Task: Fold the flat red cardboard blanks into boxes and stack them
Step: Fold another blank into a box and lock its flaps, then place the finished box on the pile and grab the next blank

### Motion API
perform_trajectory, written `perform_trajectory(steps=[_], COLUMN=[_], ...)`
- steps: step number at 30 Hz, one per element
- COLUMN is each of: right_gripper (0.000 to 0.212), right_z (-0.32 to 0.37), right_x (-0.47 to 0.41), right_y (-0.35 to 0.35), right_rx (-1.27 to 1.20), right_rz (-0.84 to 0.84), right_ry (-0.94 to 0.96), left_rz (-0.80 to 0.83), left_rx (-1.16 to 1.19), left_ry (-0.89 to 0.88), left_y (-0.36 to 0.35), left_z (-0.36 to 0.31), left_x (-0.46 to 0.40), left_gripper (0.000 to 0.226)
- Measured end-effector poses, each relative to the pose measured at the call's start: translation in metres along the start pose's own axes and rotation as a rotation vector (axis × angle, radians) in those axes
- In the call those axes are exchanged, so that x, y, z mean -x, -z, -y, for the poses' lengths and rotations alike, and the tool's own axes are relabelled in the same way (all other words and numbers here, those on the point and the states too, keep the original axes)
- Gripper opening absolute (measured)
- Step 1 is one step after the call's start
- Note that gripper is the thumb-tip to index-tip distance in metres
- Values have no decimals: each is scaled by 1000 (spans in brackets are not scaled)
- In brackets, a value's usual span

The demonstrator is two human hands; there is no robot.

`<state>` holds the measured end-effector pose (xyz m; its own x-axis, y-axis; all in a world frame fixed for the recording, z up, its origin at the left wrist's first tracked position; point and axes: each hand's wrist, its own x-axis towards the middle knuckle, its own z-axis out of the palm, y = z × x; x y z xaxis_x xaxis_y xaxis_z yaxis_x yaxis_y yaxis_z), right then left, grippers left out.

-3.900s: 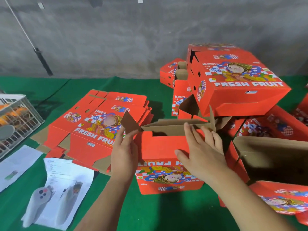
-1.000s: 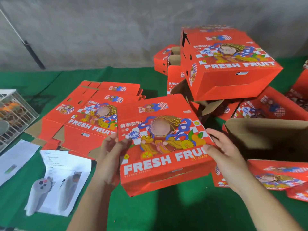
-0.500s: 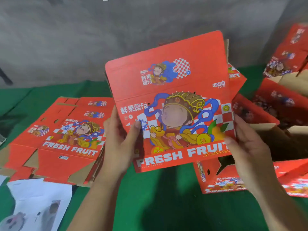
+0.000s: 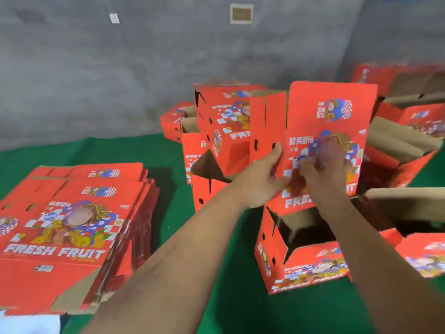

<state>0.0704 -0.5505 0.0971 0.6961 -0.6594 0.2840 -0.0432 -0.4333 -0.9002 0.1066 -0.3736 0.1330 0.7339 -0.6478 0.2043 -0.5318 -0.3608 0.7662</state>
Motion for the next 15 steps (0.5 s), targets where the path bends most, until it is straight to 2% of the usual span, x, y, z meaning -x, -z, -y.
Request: perform_trajectory(steps=[1,4,6,8,9,11,13,15], right_gripper=[83,91,78,61,61,81,94,96], right_z=[4,9,9,9,10,14,16,20], right_x=[8,35,52,72,84,114,136,146], right_y=[-8,-24,-30,-43,-52,-76,-102,-121], right_rx=[12,73,82,105,135,218,242,248], right_rz=[24,-22,-115,-124,-56,170,330,423], right_ry=[63,181,257,434,536,656,652,616], left_rz=[-10,-297,-405,-421,-429,-469,-525,-559], left_rx=[38,146,297,397,396,336,275,254], left_ry=[-39,-27,68,138,153,165,219,310], left_y=[-3,-7,-8,-6,-5,-3,2,13], left_z=[-2,3,14,29,35,47,64,84], left_x=[-1,6,16,28,37,58,76,92], left_gripper=[72,42,31,23,22,22,21,17])
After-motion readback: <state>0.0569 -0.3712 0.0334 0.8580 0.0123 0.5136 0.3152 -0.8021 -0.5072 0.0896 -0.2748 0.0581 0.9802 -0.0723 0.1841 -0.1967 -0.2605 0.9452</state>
